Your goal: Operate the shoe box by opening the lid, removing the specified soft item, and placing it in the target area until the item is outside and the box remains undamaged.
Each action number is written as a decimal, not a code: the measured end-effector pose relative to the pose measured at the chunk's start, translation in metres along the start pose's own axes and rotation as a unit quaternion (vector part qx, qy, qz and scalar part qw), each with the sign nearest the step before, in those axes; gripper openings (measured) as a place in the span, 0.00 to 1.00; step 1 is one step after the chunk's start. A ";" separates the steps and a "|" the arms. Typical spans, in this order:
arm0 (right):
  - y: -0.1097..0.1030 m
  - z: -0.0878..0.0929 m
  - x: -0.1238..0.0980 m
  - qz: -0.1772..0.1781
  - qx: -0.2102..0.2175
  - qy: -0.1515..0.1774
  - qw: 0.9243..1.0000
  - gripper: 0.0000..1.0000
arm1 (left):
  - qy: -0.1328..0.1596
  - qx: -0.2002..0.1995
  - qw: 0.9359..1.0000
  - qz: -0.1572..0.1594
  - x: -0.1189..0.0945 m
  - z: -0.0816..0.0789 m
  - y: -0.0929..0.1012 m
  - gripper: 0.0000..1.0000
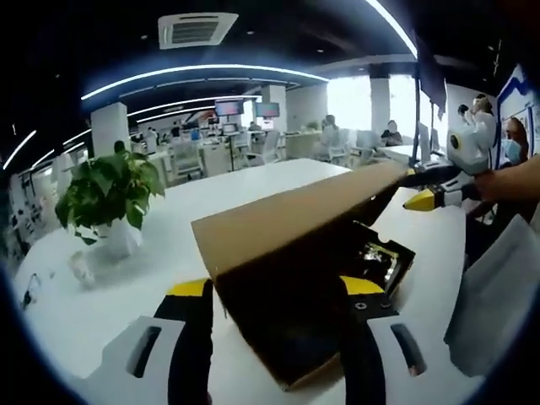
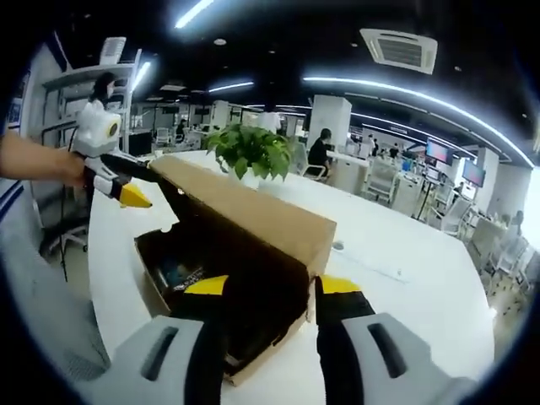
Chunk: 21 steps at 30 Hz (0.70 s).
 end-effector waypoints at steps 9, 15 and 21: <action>0.013 -0.011 0.011 0.001 -0.007 0.003 1.000 0.36 | 0.012 -0.001 0.999 -0.034 0.010 -0.014 -0.022 0.41; 0.021 -0.017 0.019 0.002 -0.010 0.006 1.000 0.35 | -0.020 0.023 0.999 -0.041 0.019 -0.025 -0.039 0.30; 0.029 -0.021 0.029 0.002 -0.006 0.009 1.000 0.35 | -0.020 0.018 0.999 -0.047 0.027 -0.029 -0.050 0.23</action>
Point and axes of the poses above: the point that each gripper's makers call its tool centre point, and the gripper's own axes: x roughly forward along the fingers, y roughly to its right, z roughly out of its underside, the point moved 4 cm from there along -x, roughly backward along the fingers, and after that the axes turned 2 degrees about z, right-handed, at the moved point
